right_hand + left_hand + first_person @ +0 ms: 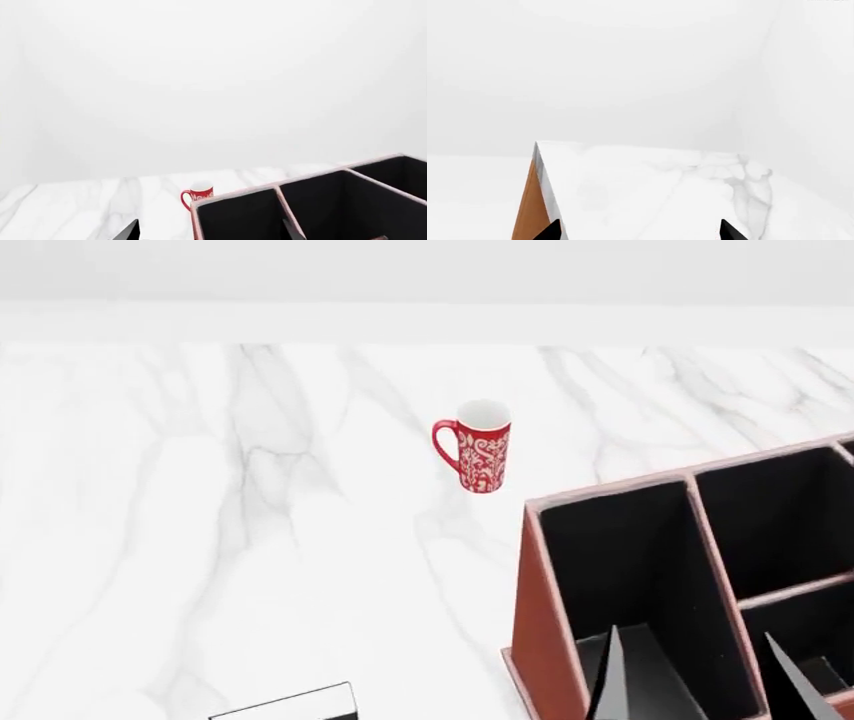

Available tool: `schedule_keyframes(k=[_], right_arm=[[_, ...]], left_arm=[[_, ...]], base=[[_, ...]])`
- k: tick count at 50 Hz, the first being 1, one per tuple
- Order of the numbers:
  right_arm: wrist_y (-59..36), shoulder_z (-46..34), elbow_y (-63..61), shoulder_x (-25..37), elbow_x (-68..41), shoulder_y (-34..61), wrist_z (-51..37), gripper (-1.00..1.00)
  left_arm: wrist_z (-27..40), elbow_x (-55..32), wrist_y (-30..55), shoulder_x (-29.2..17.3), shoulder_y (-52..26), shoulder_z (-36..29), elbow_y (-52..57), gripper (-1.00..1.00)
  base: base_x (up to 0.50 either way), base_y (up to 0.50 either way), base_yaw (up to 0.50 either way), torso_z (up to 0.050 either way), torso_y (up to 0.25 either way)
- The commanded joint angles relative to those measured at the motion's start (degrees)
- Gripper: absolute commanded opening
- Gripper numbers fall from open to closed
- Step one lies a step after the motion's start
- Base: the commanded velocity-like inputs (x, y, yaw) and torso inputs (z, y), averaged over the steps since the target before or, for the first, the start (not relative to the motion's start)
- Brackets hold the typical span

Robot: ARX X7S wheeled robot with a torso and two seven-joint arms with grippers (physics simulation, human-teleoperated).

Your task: Pick up the book and place it in the left compartment of the caddy.

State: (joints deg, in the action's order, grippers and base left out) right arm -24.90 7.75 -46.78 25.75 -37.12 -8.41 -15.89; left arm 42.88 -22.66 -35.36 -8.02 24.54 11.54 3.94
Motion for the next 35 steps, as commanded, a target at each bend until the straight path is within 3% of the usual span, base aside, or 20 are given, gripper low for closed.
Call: schedule_keyframes(k=[1,16,35], right_arm=[[0.7,-1.2,1.8,-1.1,1.8,-0.2,0.8,1.0],[3.8,-0.8,1.3,-1.0,1.0,-1.5,3.0,1.0],[4.7,-1.9,2.1,-1.1,2.0,-1.6,3.2,1.0]], left_arm=[[-2.5,2.1,-1.7,-0.8,0.5,-2.3,-0.7,1.0],[-2.0,2.3,-2.0,-1.0,0.6,-2.6,-0.6,1.0],[-1.6,2.5,-2.6,-1.3,0.9,-2.9,-0.4,1.0]], base=[[0.0,0.0,0.0,0.0,0.0],[0.02,0.0,0.0,0.0,0.0],[0.5,0.0,0.0,0.0,0.001]])
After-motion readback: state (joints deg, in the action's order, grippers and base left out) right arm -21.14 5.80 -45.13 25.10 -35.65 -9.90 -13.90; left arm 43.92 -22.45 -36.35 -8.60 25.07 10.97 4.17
